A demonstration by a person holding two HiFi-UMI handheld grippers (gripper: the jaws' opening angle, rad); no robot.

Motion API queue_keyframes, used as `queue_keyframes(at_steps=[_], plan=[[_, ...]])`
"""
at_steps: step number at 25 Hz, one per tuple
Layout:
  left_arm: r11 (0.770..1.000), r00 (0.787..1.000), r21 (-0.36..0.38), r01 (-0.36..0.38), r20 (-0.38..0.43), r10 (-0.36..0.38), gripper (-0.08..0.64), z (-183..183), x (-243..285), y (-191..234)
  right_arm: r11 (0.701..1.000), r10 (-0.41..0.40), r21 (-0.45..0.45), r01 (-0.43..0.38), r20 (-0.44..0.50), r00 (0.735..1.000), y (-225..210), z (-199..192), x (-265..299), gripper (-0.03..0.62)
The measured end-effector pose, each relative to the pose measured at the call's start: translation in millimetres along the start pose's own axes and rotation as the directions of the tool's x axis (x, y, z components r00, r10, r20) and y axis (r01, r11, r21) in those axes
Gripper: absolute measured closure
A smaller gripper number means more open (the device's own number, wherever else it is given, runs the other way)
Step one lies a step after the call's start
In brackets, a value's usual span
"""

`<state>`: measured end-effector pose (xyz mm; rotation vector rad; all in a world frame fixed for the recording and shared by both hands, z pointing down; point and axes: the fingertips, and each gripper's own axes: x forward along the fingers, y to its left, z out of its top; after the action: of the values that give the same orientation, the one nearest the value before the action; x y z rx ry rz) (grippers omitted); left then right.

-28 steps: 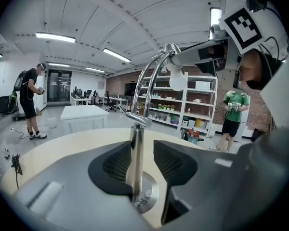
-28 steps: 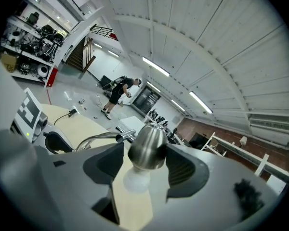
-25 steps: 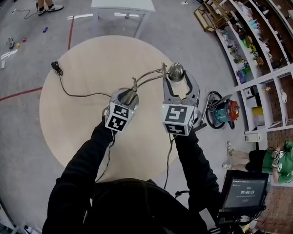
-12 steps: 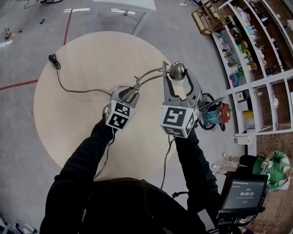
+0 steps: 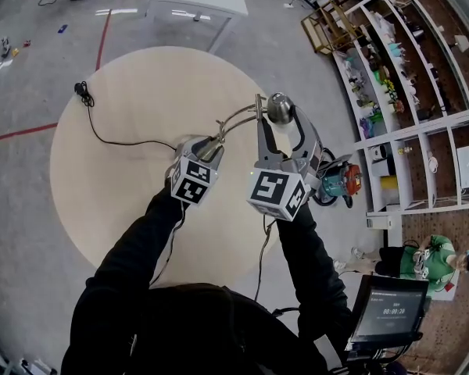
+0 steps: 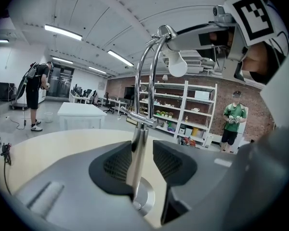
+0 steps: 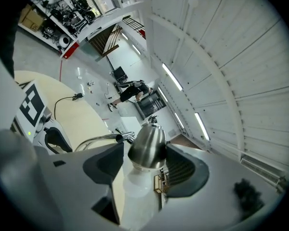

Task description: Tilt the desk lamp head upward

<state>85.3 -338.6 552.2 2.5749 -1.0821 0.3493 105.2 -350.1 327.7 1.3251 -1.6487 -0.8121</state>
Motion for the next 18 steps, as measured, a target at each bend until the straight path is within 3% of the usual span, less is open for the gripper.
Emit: queue_keyframes(at_steps=[6, 18], plan=[[1.0, 1.0, -0.012, 0.016, 0.011, -0.016, 0.416, -4, 3, -3, 1.0, 0.0, -0.012, 0.0, -0.001, 1.0, 3, -1, 1, 0.304], [0.998, 0.999, -0.045, 0.033, 0.025, -0.031, 0.414, -2, 7, -7, 0.989, -0.016, -0.143, 0.021, 0.034, 0.999, 10, 16, 1, 0.304]])
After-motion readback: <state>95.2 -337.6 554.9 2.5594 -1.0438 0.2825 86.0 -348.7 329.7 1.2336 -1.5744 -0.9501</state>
